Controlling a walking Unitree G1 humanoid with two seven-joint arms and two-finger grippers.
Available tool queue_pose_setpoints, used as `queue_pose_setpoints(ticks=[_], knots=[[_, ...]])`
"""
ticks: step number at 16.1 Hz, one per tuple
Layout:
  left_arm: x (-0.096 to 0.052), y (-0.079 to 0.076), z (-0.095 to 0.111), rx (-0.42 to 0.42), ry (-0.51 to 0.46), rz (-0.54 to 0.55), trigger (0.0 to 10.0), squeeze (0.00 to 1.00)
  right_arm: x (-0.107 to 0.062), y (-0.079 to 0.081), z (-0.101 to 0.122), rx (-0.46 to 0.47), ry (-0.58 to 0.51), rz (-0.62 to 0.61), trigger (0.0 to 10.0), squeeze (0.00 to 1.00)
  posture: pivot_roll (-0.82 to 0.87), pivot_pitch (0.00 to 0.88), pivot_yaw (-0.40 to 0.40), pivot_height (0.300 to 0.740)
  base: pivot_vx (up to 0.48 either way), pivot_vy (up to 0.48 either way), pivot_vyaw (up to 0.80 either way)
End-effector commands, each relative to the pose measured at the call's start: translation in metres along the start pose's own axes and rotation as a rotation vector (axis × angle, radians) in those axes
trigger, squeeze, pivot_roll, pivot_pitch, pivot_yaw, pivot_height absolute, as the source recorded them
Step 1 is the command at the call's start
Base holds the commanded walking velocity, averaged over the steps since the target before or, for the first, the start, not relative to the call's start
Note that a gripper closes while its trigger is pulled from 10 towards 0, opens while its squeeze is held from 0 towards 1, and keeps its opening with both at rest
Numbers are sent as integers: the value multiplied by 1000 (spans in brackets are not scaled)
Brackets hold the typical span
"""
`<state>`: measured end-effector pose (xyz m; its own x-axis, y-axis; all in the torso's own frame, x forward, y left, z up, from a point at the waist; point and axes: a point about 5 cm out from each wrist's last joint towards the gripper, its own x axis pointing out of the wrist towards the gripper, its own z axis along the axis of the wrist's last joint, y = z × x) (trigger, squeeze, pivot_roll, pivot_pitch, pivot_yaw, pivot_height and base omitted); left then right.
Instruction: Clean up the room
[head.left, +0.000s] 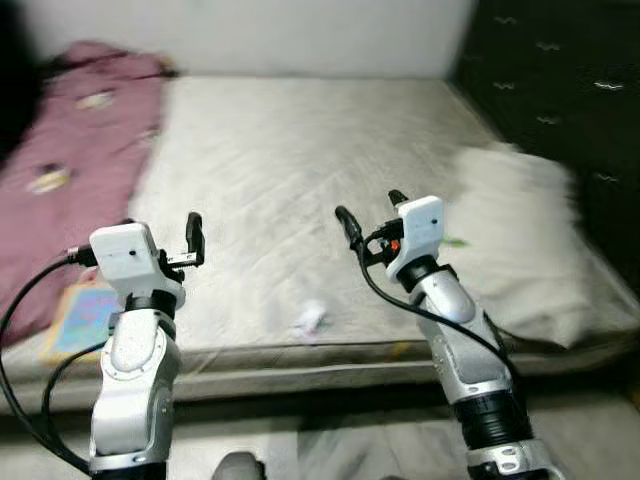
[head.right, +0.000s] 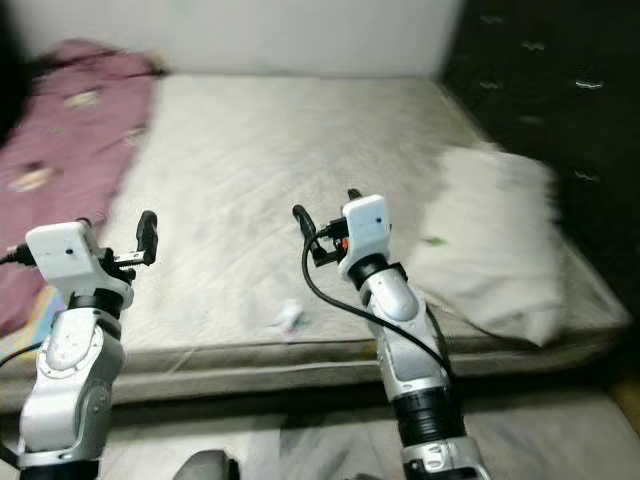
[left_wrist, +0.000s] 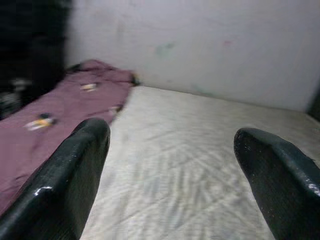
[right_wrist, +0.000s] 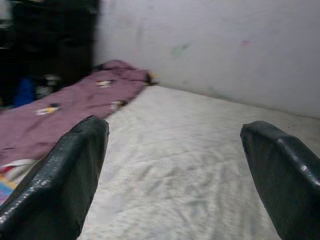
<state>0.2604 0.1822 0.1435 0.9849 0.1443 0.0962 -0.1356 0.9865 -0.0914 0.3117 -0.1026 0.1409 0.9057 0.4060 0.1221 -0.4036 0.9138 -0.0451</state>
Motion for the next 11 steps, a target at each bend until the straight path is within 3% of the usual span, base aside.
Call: queue_pose_setpoints(ticks=[1, 5, 8, 11], knots=[[-1, -1, 2, -21, -1, 8, 10000, 0, 4, 2, 4, 3, -3, 17, 10000, 0, 110, 22, -57, 740, 0, 0, 0], [-18, 4, -18, 11, 64, 36, 10000, 0, -1, -10, -9, 61, 32, -93, 10000, 0, 110, 25, -36, 740, 0, 0, 0], [-13, 10, -23, 26, 72, 41, 10000, 0, -1, -7, -9, 33, 42, -127, 10000, 0, 87, 26, -40, 740, 0, 0, 0], [-6, 5, -22, 26, 54, 23, 10000, 0, 0, -5, -8, 16, 47, -117, 10000, 0, 80, 37, -45, 740, 0, 0, 0]])
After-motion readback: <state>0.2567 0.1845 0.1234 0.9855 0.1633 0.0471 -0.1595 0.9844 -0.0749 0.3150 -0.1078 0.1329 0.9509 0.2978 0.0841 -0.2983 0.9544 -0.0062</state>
